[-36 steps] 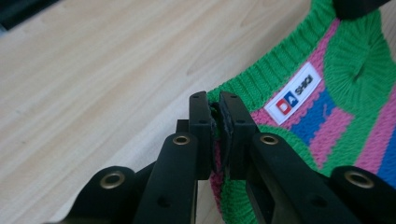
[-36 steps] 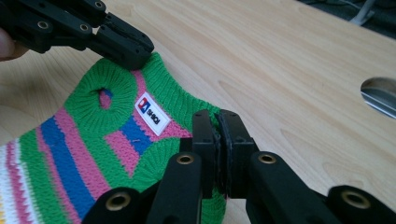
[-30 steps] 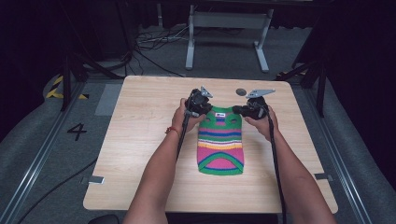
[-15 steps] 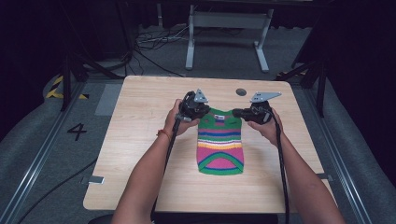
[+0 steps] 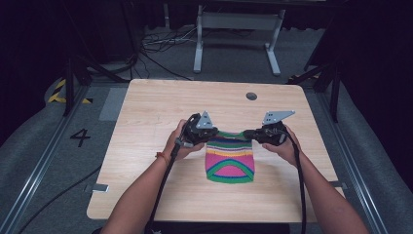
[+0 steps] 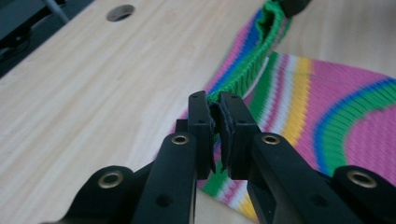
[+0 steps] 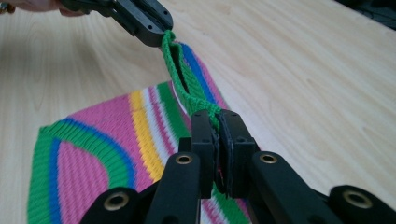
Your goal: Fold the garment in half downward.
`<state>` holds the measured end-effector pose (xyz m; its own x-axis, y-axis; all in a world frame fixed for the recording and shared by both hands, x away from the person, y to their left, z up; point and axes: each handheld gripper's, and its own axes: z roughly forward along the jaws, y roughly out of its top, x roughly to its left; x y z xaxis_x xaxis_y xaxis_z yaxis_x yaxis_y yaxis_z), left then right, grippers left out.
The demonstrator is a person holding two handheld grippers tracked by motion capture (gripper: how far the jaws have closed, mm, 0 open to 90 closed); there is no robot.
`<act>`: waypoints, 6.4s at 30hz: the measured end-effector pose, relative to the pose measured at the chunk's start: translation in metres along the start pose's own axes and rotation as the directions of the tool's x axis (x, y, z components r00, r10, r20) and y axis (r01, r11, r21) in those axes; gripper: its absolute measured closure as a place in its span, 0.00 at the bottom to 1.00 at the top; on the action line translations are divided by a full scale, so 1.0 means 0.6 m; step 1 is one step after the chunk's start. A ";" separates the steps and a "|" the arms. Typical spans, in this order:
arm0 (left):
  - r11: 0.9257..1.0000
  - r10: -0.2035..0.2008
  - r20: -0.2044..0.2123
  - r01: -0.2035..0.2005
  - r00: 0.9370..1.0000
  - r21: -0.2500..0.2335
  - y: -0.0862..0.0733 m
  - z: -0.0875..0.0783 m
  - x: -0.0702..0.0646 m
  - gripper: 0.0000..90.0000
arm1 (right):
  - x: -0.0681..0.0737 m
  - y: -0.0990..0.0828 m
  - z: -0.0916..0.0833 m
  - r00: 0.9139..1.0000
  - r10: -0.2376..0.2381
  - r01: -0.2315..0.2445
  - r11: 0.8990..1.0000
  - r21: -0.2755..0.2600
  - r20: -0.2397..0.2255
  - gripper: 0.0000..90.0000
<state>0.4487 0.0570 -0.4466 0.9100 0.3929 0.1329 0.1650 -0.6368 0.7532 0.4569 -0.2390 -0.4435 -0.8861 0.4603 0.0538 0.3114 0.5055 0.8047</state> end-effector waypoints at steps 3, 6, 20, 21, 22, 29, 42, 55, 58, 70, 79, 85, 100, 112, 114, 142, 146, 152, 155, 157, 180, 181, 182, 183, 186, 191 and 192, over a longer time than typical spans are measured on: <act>1.000 0.003 0.031 -0.003 1.000 0.003 -0.015 -0.006 -0.022 0.94 | 0.017 -0.011 -0.003 1.000 -0.007 0.007 1.000 0.015 -0.016 0.95; 1.000 0.017 0.056 -0.018 0.998 0.014 -0.015 -0.012 -0.045 0.93 | 0.034 -0.021 -0.006 0.999 -0.015 0.017 0.999 0.033 -0.037 0.95; 0.987 -0.001 0.095 -0.014 0.996 0.161 -0.048 0.013 -0.094 0.95 | 0.070 -0.080 -0.006 0.997 -0.001 0.012 0.990 0.143 -0.078 0.90; 0.986 0.007 0.096 -0.024 0.995 0.168 -0.050 0.014 -0.097 0.95 | 0.071 -0.083 -0.004 0.997 0.002 0.009 0.988 0.152 -0.074 0.86; 0.987 0.014 0.091 -0.029 0.996 0.160 -0.053 0.013 -0.098 0.92 | 0.076 -0.088 -0.003 0.998 0.001 0.010 0.987 0.159 -0.070 0.84; 0.996 0.033 0.070 -0.039 0.997 0.084 -0.051 -0.003 -0.102 0.66 | 0.092 -0.086 -0.019 0.999 -0.023 0.028 0.992 0.119 -0.042 0.72; 0.995 -0.017 0.081 0.009 0.997 0.100 -0.049 0.037 -0.097 0.73 | 0.093 -0.085 0.017 0.999 0.015 -0.020 0.990 0.140 0.037 0.77; 0.999 0.040 0.053 -0.041 0.998 0.026 -0.024 0.004 -0.099 0.93 | 0.103 -0.068 0.003 0.999 -0.017 0.014 0.995 0.099 0.031 0.98; 0.998 0.057 0.068 -0.058 0.996 0.002 -0.018 -0.012 -0.103 0.94 | 0.111 -0.060 -0.009 0.999 -0.035 0.034 0.996 0.078 0.011 0.98; 0.986 0.099 0.160 -0.119 0.982 0.118 -0.060 -0.021 -0.146 0.95 | 0.152 -0.073 -0.013 0.993 -0.081 0.094 0.984 0.154 -0.087 0.97; 0.988 0.082 0.140 -0.099 0.987 0.119 -0.075 -0.009 -0.142 0.95 | 0.146 -0.093 0.010 0.994 -0.054 0.070 0.982 0.176 -0.092 0.96; 0.988 0.090 0.093 -0.101 0.992 0.116 -0.072 0.005 -0.121 0.94 | 0.132 -0.091 0.018 0.998 -0.046 0.051 0.987 0.153 -0.035 0.96; 0.995 0.059 0.074 -0.065 0.995 0.082 -0.064 -0.010 -0.110 0.86 | 0.125 -0.084 0.018 0.998 -0.063 0.061 0.990 0.125 0.008 0.88; 0.997 0.037 0.021 -0.039 0.999 0.066 -0.061 -0.058 -0.114 0.63 | 0.134 -0.066 -0.017 0.996 -0.082 0.079 0.992 0.101 0.026 0.67; 0.997 0.020 -0.008 -0.019 1.000 0.070 -0.061 -0.067 -0.113 0.52 | 0.136 -0.063 -0.025 0.995 -0.087 0.082 0.991 0.110 0.039 0.61; 0.967 -0.050 -0.143 0.084 0.989 0.242 -0.180 -0.185 -0.092 0.22 | 0.102 -0.156 -0.135 0.959 -0.016 -0.029 0.988 0.154 0.282 0.23; 0.970 -0.083 -0.163 0.117 0.983 0.215 -0.203 -0.202 -0.090 0.22 | 0.091 -0.185 -0.157 0.946 0.031 -0.078 0.988 0.136 0.323 0.22; 0.969 -0.143 -0.181 0.175 0.973 0.173 -0.235 -0.220 -0.079 0.22 | 0.079 -0.234 -0.183 0.923 0.117 -0.168 0.980 0.111 0.366 0.20; 0.964 -0.190 -0.169 0.217 0.967 0.157 -0.260 -0.230 -0.070 0.22 | 0.074 -0.253 -0.190 0.910 0.148 -0.201 0.974 0.101 0.387 0.20; 0.958 -0.220 -0.162 0.245 0.962 0.151 -0.273 -0.235 -0.067 0.21 | 0.072 -0.262 -0.191 0.904 0.166 -0.220 0.971 0.096 0.395 0.20; 0.925 -0.342 -0.164 0.362 0.925 0.116 -0.306 -0.235 -0.062 0.16 | 0.059 -0.277 -0.193 0.899 0.241 -0.282 0.957 0.061 0.366 0.16; 0.925 -0.341 -0.166 0.362 0.925 0.116 -0.306 -0.235 -0.062 0.16 | 0.059 -0.277 -0.193 0.899 0.241 -0.282 0.958 0.061 0.366 0.16; 0.925 -0.341 -0.166 0.362 0.925 0.115 -0.306 -0.235 -0.062 0.16 | 0.059 -0.276 -0.193 0.899 0.241 -0.282 0.957 0.061 0.367 0.16; 0.923 -0.346 -0.166 0.367 0.923 0.115 -0.306 -0.235 -0.063 0.16 | 0.059 -0.276 -0.193 0.898 0.242 -0.283 0.957 0.060 0.367 0.16; 0.924 -0.342 -0.174 0.364 0.923 0.116 -0.305 -0.234 -0.062 0.16 | 0.059 -0.276 -0.193 0.898 0.242 -0.282 0.957 0.060 0.367 0.16; 0.921 -0.350 -0.180 0.373 0.919 0.115 -0.304 -0.232 -0.062 0.15 | 0.059 -0.276 -0.193 0.898 0.242 -0.282 0.957 0.060 0.367 0.16; 0.921 -0.350 -0.180 0.373 0.919 0.115 -0.304 -0.232 -0.062 0.15 | 0.059 -0.276 -0.193 0.898 0.242 -0.283 0.957 0.061 0.367 0.16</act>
<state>0.3315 0.2511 -0.4993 0.7105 0.7033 -0.0254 0.5348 -0.5161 0.6691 0.3340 -0.3909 -0.5067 -0.5948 0.8034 0.0261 0.5693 0.3981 0.7194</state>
